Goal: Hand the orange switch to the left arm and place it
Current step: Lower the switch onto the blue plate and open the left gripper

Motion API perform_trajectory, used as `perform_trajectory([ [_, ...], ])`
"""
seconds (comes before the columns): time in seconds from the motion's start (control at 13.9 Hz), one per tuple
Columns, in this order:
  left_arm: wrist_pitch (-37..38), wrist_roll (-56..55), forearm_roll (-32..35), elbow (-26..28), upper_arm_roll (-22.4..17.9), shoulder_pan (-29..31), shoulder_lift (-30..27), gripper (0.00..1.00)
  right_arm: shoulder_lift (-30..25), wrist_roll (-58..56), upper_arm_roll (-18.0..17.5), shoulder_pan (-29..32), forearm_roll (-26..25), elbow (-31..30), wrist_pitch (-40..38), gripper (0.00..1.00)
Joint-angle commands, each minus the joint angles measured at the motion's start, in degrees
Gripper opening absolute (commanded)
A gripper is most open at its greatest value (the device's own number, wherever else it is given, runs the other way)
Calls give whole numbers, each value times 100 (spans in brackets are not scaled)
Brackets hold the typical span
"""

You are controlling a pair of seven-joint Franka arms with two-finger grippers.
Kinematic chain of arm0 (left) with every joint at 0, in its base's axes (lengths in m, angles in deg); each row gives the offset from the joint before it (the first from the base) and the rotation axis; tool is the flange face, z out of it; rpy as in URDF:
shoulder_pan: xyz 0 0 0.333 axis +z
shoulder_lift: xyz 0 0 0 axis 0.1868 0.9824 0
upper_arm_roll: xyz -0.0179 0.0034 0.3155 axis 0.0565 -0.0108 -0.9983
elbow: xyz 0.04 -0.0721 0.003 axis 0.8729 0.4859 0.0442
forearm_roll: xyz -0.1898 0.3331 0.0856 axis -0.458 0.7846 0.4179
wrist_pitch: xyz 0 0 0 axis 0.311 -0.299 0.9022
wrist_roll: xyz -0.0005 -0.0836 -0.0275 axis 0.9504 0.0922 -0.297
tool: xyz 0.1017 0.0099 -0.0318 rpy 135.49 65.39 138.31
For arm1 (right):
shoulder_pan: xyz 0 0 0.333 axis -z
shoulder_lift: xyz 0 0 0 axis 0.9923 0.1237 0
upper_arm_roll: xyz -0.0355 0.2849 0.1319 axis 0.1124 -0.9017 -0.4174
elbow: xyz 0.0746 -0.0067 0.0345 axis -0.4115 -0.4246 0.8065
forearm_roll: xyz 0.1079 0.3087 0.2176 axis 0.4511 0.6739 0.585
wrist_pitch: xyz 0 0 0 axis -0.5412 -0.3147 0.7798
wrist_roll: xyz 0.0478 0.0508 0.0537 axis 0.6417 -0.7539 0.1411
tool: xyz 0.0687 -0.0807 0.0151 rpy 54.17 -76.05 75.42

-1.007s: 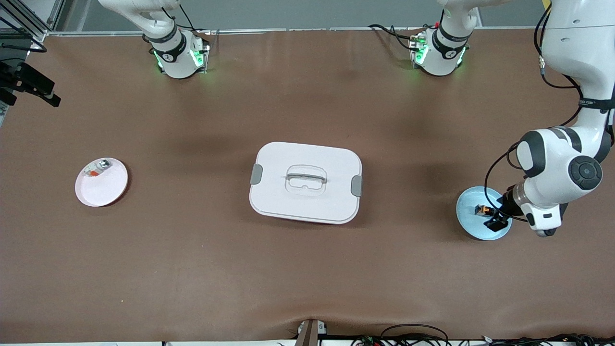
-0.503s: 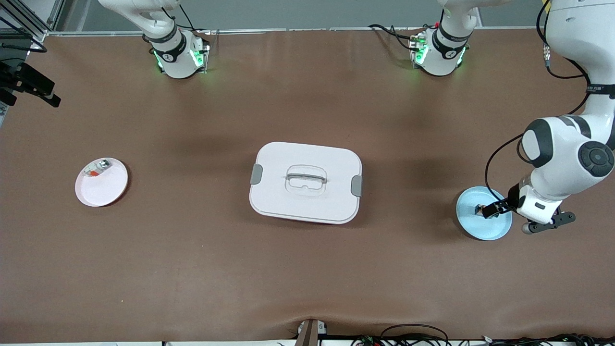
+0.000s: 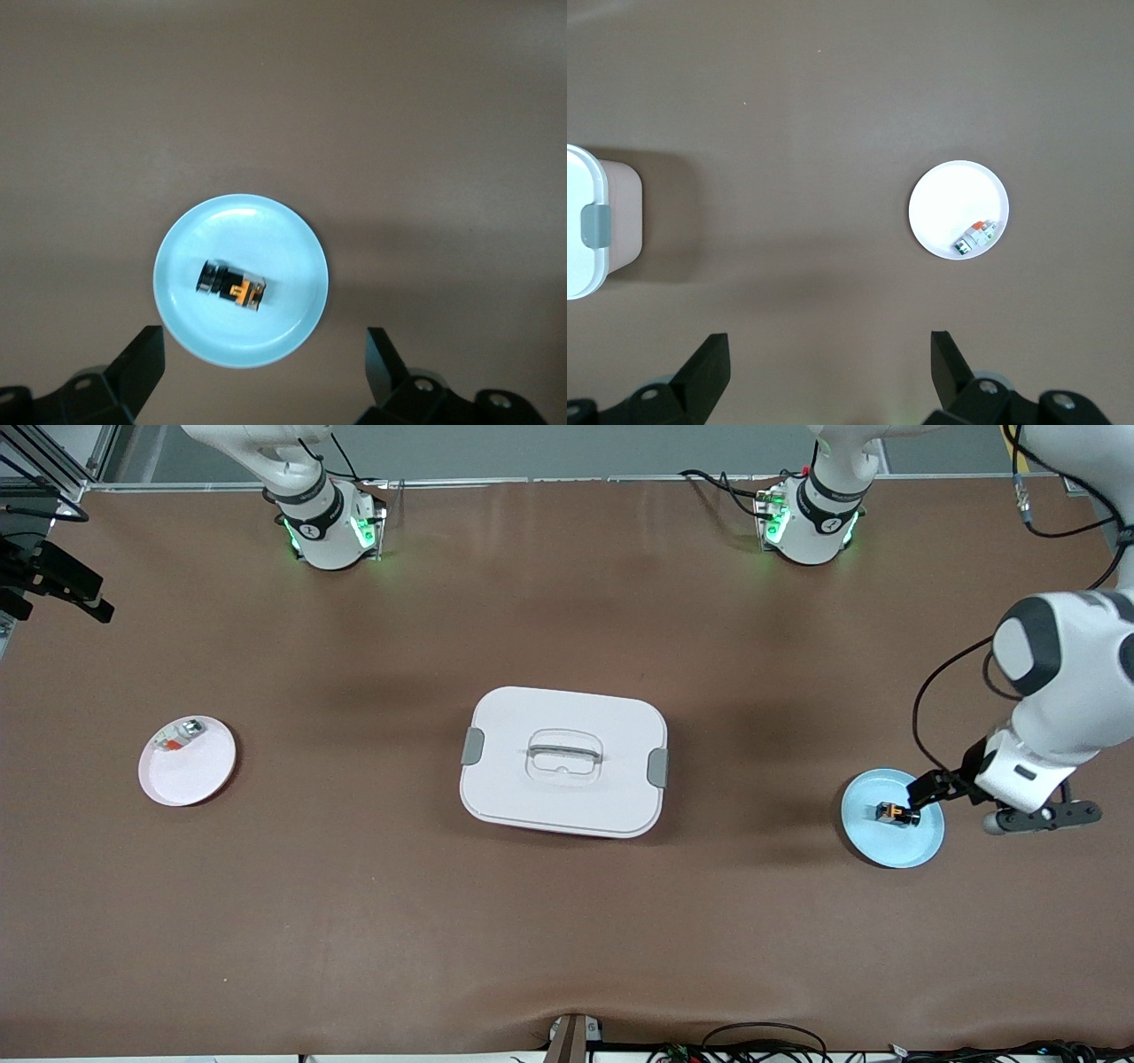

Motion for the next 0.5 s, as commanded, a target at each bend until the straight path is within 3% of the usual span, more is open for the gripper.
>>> perform_trajectory([
  [0.0,346,113,54,86,2,89,-582,100,-150,26,16,-36,24,-156,86,100],
  [0.43,1092,69,46,-36,19,89,-1347,100,-159,26,25,-18,24,-156,103,100],
])
